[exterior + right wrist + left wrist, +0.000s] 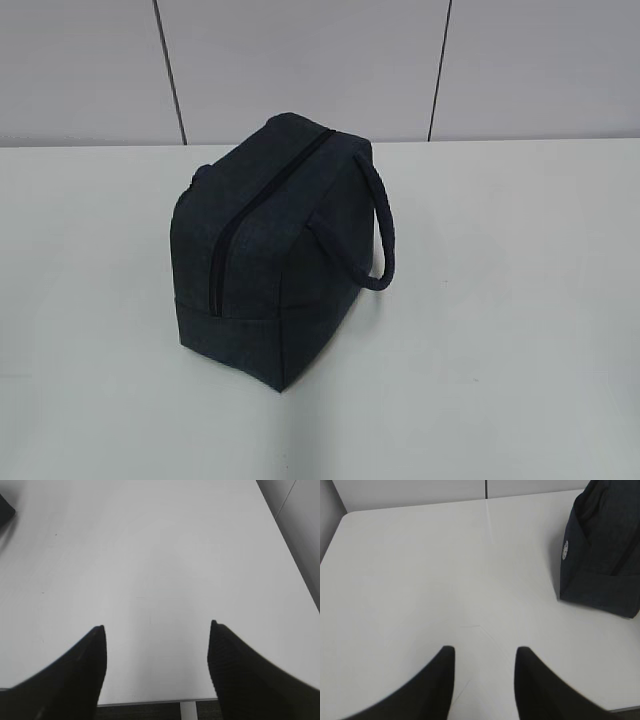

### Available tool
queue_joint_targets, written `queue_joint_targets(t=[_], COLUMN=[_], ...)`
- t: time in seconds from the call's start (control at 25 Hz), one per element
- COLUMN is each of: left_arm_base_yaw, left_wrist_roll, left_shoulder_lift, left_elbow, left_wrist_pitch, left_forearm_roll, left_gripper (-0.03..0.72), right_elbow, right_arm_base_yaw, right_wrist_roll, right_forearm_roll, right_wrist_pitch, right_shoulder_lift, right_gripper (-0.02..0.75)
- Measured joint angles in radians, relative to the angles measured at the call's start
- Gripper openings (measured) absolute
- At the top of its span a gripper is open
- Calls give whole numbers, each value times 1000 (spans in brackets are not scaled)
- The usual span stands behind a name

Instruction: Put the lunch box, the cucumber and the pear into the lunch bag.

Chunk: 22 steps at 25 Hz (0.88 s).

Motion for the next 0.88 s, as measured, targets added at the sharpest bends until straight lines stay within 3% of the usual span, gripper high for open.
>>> queue_joint_targets(t=[0.88], left_arm_base_yaw=[0], left_wrist_roll=[0], left_shoulder_lift=[0], left_elbow=[0], left_wrist_pitch=[0], left_forearm_roll=[2], left_gripper=[241], right_elbow=[0], right_arm_base_yaw=[0], right_wrist_roll=[0], right_forearm_roll=[0], right_wrist_pitch=[0], right_shoulder_lift=[0], right_gripper=[497])
